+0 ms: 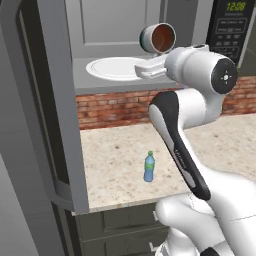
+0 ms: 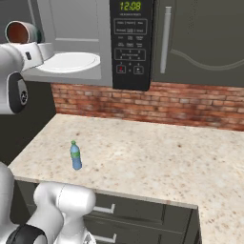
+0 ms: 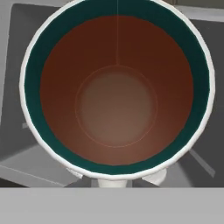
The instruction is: Place the microwavable item in the microwave. Then, close the microwave door and press the start button.
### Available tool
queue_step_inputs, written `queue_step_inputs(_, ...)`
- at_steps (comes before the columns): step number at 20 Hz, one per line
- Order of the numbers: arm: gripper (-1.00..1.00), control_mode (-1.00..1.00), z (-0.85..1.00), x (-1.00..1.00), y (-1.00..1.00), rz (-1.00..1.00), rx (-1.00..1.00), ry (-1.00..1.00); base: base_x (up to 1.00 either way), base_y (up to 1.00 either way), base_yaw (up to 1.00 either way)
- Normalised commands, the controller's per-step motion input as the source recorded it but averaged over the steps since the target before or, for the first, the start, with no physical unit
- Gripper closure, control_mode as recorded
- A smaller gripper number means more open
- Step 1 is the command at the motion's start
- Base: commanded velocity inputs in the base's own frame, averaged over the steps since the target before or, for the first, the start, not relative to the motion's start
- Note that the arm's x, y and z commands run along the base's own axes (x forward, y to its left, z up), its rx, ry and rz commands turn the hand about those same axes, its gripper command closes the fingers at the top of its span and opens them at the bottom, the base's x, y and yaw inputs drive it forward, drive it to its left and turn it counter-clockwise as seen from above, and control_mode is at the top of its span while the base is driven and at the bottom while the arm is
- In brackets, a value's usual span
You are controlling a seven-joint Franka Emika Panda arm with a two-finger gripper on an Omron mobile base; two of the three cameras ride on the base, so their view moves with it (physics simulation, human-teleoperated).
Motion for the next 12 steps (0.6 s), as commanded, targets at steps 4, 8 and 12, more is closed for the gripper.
queue_step_inputs(4, 1.00, -1.00, 0.07, 0.42, 0.08, 0.03, 0.00, 0.36, 0.00, 0.00, 0.00)
queue_step_inputs(8, 1.00, -1.00, 0.06, 0.35, 0.03, 0.04, 0.00, 0.41, 0.00, 0.00, 0.00)
queue_step_inputs(12, 1.00, -1.00, 0.00, 0.42, 0.03, 0.04, 0.00, 0.29, 0.00, 0.00, 0.00)
